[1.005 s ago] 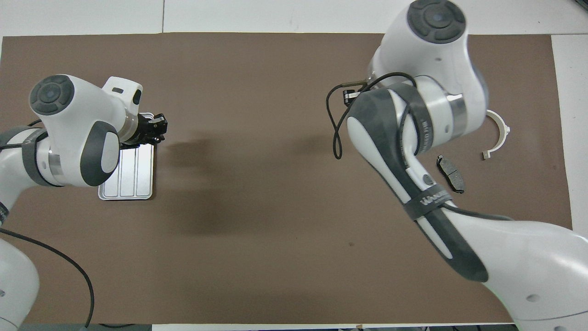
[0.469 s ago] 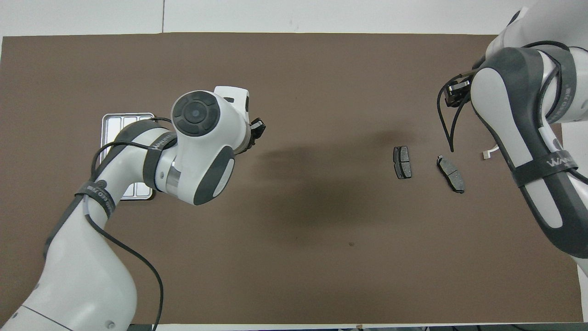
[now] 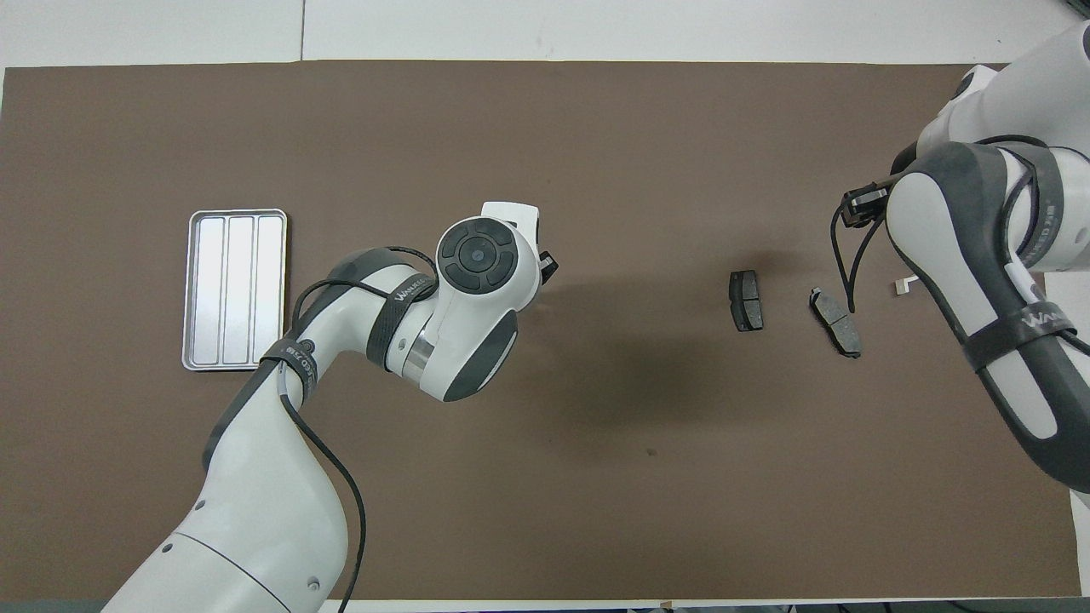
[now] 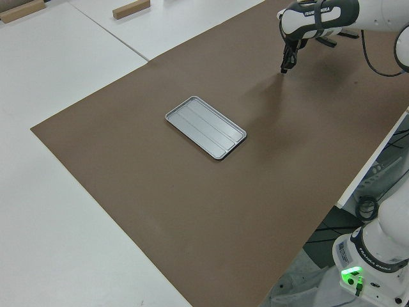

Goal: Place bearing gear from tray to pile

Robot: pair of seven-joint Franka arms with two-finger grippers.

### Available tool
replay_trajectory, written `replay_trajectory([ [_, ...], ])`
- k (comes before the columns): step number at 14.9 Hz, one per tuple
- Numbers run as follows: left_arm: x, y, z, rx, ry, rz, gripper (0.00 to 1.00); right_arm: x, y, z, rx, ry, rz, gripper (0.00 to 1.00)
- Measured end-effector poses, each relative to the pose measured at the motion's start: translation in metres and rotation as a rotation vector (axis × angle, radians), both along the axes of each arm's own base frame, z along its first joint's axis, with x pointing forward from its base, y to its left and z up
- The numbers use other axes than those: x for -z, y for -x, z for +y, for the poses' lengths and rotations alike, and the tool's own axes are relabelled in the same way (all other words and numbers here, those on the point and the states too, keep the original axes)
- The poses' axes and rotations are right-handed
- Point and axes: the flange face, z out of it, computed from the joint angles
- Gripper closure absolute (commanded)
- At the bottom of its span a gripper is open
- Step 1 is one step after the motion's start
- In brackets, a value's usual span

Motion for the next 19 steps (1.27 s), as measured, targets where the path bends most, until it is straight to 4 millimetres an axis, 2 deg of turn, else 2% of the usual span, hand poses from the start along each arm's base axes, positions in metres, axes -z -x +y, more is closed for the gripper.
replay_trajectory([
  [6, 0.013, 0.005, 0.007, -0.004, -0.015, 0.017, 0.94, 0.02, 0.004, -0.004, 0.007, 0.001, -0.016, 1.0],
  [7, 0.013, 0.005, 0.007, -0.004, -0.015, 0.017, 0.75, 0.024, 0.005, -0.004, 0.008, 0.001, -0.018, 1.0],
  [8, 0.013, 0.005, 0.007, -0.004, -0.015, 0.017, 0.16, 0.027, 0.005, -0.004, 0.008, 0.001, -0.022, 1.0],
  [9, 0.013, 0.005, 0.007, -0.004, -0.015, 0.017, 0.0, 0.029, 0.006, -0.004, 0.009, 0.002, -0.027, 1.0],
  [13, 0.008, 0.003, 0.009, -0.019, -0.031, 0.037, 0.0, 0.043, 0.007, -0.005, 0.01, 0.003, -0.054, 1.0],
  [15, -0.014, -0.01, 0.021, -0.045, -0.045, 0.048, 0.0, 0.054, 0.009, -0.005, 0.011, 0.003, -0.061, 1.0],
  [17, -0.057, -0.029, 0.057, -0.101, -0.042, 0.038, 0.0, 0.063, 0.009, -0.006, 0.013, 0.004, -0.068, 1.0],
  [19, -0.113, -0.044, 0.115, -0.118, -0.039, 0.031, 0.0, 0.072, 0.009, -0.006, 0.013, 0.004, -0.079, 1.0],
])
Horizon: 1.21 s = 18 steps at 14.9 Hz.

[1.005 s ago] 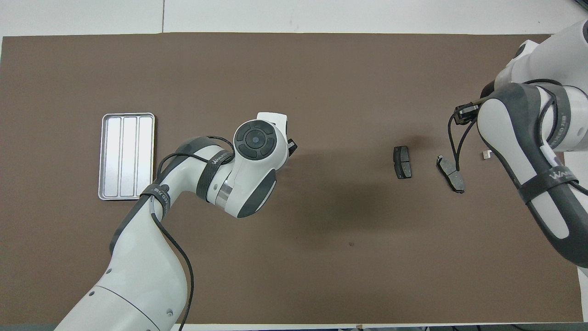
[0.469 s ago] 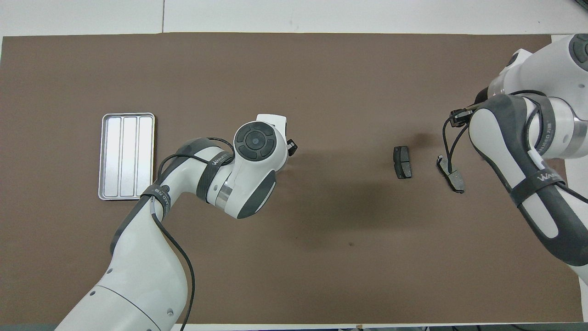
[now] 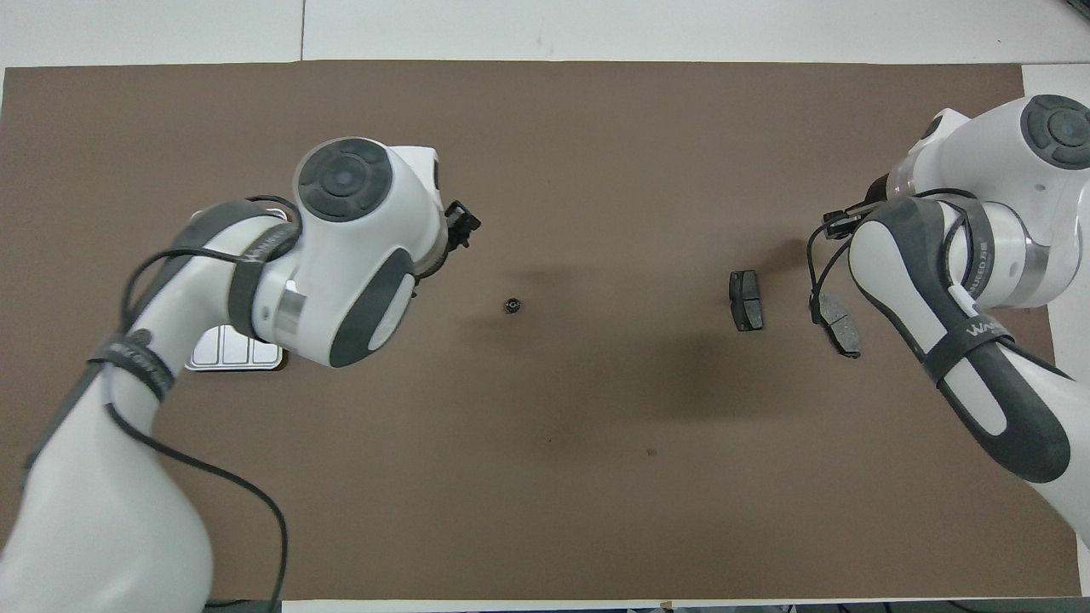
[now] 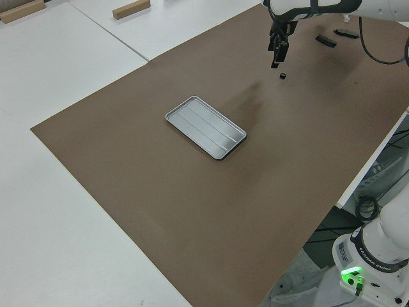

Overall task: Place bearing gear from tray to pile
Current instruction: 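Set the second bearing at table center and withdraw the left gripper, then reach the right gripper to the center bearing and grasp it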

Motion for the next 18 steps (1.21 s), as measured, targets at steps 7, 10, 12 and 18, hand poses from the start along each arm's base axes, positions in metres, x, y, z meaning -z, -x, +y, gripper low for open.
replay_trajectory([
  [7, -0.13, 0.009, 0.213, 0.216, -0.002, 0.015, 0.0, 0.03, -0.001, 0.0, -0.008, 0.002, -0.013, 1.0],
  [10, -0.135, 0.014, 0.231, 0.267, -0.001, 0.028, 0.0, 0.04, 0.0, 0.0, -0.007, 0.002, -0.01, 1.0],
  [12, -0.133, 0.014, 0.233, 0.268, -0.001, 0.032, 0.0, 0.042, 0.001, 0.0, -0.007, 0.002, -0.006, 1.0],
  [18, -0.132, 0.014, 0.254, 0.297, 0.001, 0.039, 0.0, 0.044, 0.001, 0.0, -0.007, 0.001, -0.003, 0.26],
])
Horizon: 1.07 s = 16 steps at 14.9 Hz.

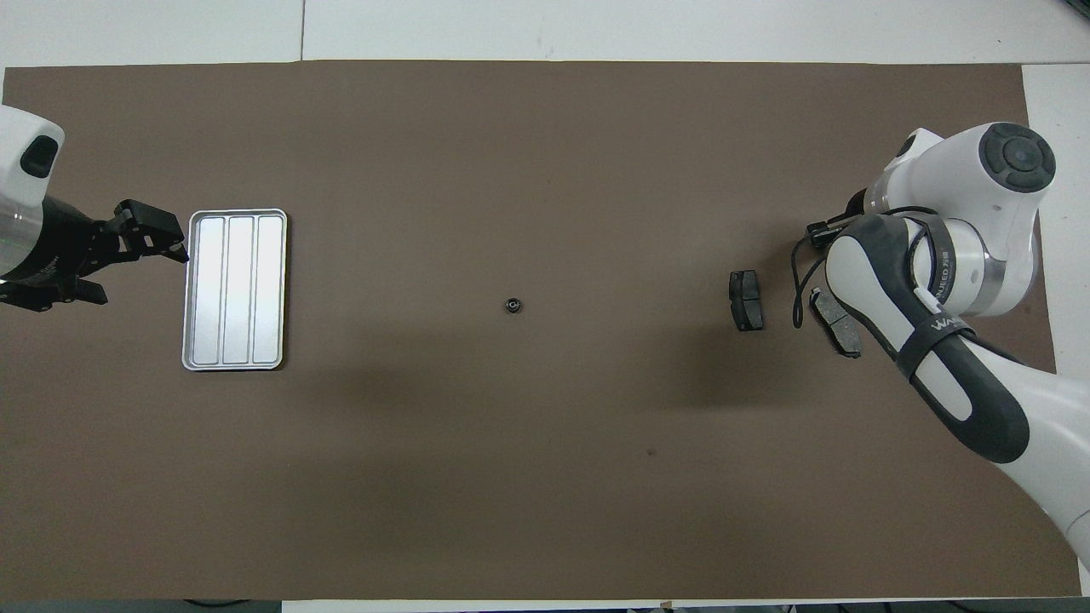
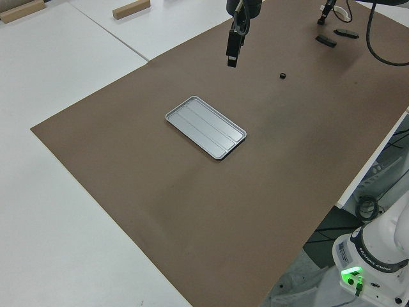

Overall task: Place bearing gear from tray to pile
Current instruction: 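Reach the right gripper to the center bearing and grasp it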

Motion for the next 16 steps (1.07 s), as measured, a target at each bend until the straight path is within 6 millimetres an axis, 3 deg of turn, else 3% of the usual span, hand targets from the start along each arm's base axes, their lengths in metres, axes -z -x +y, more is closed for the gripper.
replay_trajectory([
  [6, -0.001, 0.0, 0.01, 0.002, 0.001, -0.001, 0.0, -0.002, -0.001, 0.001, 0.0, 0.0, -0.006, 0.27],
  [9, -0.005, 0.002, 0.019, 0.018, 0.002, -0.003, 0.0, -0.019, -0.007, 0.017, 0.044, -0.008, 0.005, 0.27],
  [12, -0.008, 0.004, 0.028, 0.028, 0.003, -0.006, 0.0, -0.062, -0.014, 0.075, 0.107, -0.013, 0.035, 0.27],
  [16, -0.006, 0.004, 0.029, 0.04, 0.003, -0.002, 0.0, -0.129, -0.009, 0.183, 0.175, 0.012, 0.054, 0.28],
])
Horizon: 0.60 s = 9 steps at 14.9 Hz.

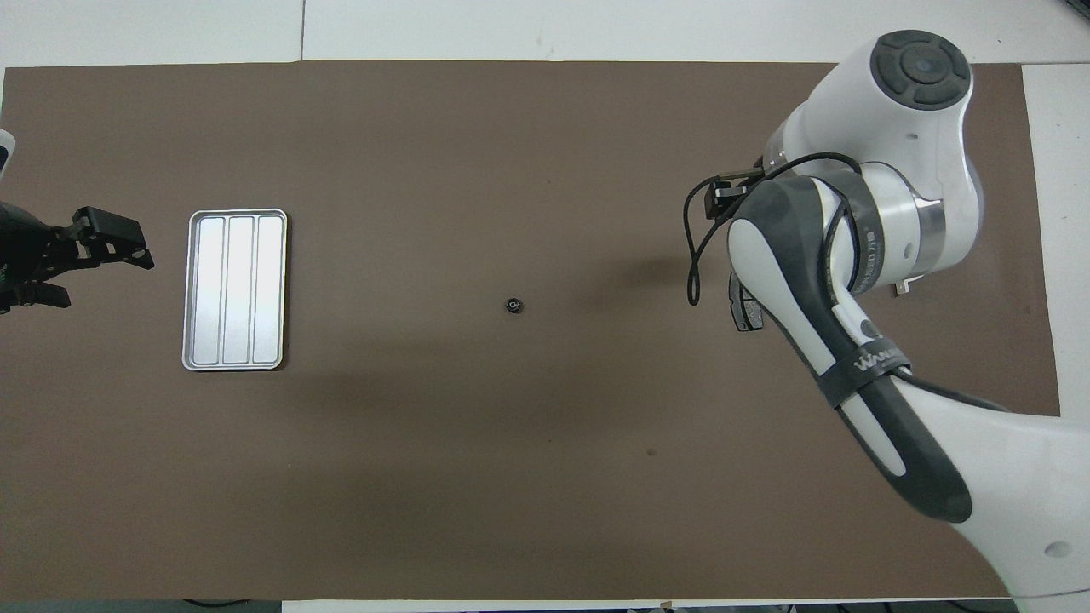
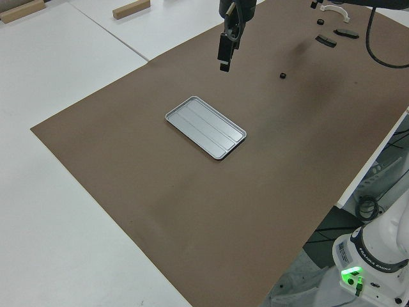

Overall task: Place bearing gear from tray to pile
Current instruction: 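Reach the right gripper to the center bearing and grasp it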

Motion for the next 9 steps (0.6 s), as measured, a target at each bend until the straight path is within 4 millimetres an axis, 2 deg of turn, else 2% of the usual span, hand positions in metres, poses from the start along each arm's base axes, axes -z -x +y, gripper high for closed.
replay_trajectory([
  [3, 0.005, 0.001, 0.001, 0.0, 0.0, 0.014, 0.0, -0.013, 0.025, 0.086, 0.041, 0.022, -0.012, 0.28],
  [4, 0.006, 0.001, 0.005, -0.008, 0.0, 0.013, 0.0, -0.012, 0.032, 0.105, 0.051, 0.028, -0.014, 0.28],
  [5, 0.006, 0.001, 0.011, -0.016, 0.0, 0.01, 0.0, -0.011, 0.035, 0.112, 0.059, 0.034, -0.016, 0.28],
  [6, 0.006, 0.001, 0.016, -0.017, 0.0, 0.008, 0.0, -0.011, 0.034, 0.109, 0.067, 0.036, -0.016, 0.28],
  [9, 0.005, 0.0, 0.021, 0.045, 0.003, 0.002, 0.0, -0.009, 0.025, 0.089, 0.099, 0.04, -0.015, 0.28],
])
